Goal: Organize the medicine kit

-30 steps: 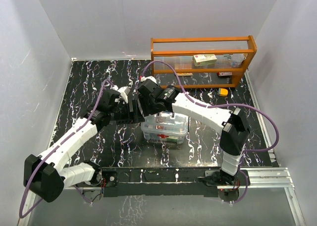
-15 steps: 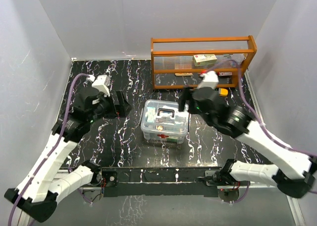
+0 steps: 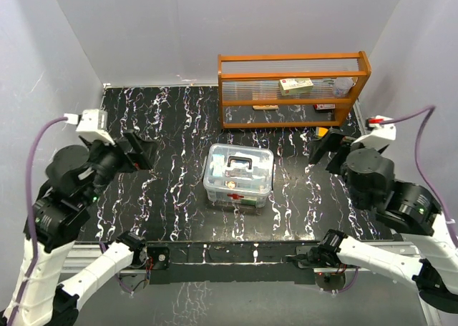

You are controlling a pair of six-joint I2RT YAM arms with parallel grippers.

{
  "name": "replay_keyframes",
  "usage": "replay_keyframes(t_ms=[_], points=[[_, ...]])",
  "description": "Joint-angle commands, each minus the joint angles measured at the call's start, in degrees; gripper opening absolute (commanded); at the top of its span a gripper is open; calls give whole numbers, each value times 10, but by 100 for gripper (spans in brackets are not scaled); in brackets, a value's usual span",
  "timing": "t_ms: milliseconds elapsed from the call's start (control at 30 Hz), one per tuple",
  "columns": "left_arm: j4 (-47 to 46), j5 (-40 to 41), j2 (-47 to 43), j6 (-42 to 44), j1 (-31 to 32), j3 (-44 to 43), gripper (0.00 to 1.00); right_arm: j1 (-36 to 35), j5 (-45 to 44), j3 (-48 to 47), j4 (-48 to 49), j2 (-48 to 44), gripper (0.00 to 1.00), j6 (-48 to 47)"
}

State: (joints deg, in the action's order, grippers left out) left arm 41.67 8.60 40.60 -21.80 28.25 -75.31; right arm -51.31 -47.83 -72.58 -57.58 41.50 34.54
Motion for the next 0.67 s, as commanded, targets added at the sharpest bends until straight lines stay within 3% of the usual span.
replay_keyframes(t_ms=[0,167,633], points=[[9,62,-24,25,0,-44,99,0,-77,-70,-29,-16,98,-38],[44,83,-31,51,0,-74,99,0,-107,-111,-42,-25,98,-84],[62,83,-55,57,0,-49,99,0,-159,-83,22,-87,98,-140]])
